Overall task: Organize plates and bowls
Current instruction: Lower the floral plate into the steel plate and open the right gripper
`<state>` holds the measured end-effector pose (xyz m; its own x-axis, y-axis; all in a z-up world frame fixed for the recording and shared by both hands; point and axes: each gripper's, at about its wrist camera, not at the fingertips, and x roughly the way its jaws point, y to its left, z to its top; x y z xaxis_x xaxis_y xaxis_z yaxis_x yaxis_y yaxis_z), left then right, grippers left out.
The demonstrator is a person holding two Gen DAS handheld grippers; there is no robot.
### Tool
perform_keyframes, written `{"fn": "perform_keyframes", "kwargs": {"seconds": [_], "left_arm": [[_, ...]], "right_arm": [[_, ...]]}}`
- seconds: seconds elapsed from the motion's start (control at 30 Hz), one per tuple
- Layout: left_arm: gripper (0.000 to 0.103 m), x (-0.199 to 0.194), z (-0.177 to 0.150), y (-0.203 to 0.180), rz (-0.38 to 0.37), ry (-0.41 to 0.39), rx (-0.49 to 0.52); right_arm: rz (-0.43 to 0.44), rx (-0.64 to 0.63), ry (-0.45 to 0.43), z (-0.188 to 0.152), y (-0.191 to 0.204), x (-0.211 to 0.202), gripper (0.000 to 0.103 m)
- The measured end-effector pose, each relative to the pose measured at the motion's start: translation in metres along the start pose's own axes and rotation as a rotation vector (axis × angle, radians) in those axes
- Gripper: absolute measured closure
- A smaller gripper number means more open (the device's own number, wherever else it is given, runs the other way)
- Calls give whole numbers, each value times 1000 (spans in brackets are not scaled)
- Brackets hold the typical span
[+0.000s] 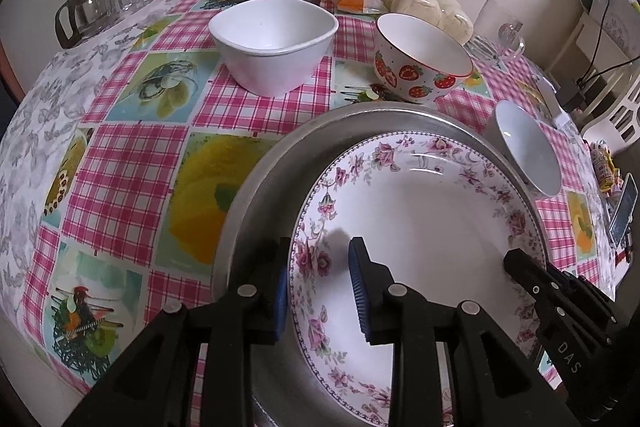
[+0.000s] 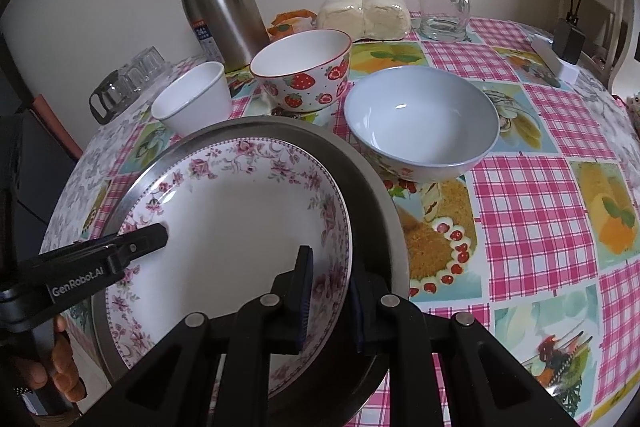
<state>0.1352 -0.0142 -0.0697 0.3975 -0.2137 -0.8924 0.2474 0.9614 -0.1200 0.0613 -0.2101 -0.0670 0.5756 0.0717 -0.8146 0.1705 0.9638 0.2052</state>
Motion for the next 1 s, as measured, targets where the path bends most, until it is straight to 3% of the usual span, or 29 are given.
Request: {"fn": "perform_keyframes", "kwargs": {"seconds": [0.33, 0.53, 0.67, 0.73, 1.0], "left_arm": [[71, 2, 0, -3, -18, 0, 14], [58, -3, 2, -3, -19, 17, 4], [56, -5, 1, -6, 17, 19, 18], [54, -8, 2, -5, 18, 13, 20], [50, -16, 2, -6, 30, 10, 21]], "right_arm": [[-25, -2, -22, 3, -1, 0, 86], [-22, -20, -3, 3, 0, 1, 86], [-31, -34, -13, 3, 2, -3, 85], [-36, -33, -32, 5, 1, -8, 76], [-25, -29, -25, 4, 0, -7, 76]]}}
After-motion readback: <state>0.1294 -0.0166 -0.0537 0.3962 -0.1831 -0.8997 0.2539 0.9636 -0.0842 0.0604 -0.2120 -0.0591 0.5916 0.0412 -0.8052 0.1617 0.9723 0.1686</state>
